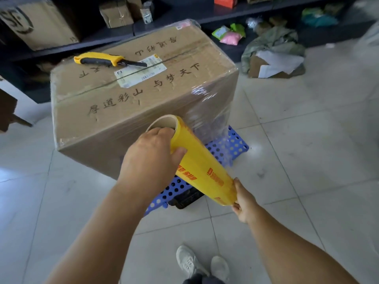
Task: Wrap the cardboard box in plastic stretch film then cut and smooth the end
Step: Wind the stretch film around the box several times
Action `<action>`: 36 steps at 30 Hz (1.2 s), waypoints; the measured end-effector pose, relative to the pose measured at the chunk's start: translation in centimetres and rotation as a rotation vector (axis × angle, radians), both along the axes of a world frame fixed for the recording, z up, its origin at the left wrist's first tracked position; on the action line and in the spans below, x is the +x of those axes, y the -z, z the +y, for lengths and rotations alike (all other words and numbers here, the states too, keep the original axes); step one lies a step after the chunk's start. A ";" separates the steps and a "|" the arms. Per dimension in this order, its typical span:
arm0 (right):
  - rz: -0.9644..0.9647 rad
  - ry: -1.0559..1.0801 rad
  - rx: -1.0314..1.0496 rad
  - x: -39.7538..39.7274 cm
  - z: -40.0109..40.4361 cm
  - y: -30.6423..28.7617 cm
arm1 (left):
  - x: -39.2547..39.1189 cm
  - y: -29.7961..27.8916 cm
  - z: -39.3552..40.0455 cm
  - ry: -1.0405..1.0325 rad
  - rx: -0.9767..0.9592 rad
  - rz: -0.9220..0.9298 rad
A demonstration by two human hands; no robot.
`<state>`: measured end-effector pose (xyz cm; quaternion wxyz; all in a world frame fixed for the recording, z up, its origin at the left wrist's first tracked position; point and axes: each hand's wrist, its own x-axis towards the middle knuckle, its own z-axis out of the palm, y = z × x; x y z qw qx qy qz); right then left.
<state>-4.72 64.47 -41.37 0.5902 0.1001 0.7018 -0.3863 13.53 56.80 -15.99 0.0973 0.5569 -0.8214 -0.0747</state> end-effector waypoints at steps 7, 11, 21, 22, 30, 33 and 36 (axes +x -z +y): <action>-0.023 0.015 -0.013 1.4 2.2 0.5 | 1.3 0.1 1.3 -0.054 0.009 -0.004; -0.031 0.015 -0.030 3.0 2.9 0.2 | 2.7 -0.2 1.6 -0.043 0.005 0.001; -0.024 0.145 -0.046 11.5 4.5 -0.8 | 9.6 -0.9 1.4 0.082 0.036 0.014; -0.021 0.156 -0.052 12.7 4.7 -1.0 | 10.6 -1.1 1.3 0.100 0.036 0.012; -0.005 0.274 -0.045 21.9 5.4 -1.6 | 18.2 -1.1 0.4 0.244 0.011 -0.012; 0.012 0.279 -0.052 24.7 5.2 -1.5 | 20.7 -1.1 0.0 0.292 0.002 0.000; 0.018 0.270 -0.064 27.0 4.7 -1.6 | 22.7 -0.9 -0.7 0.338 -0.028 0.013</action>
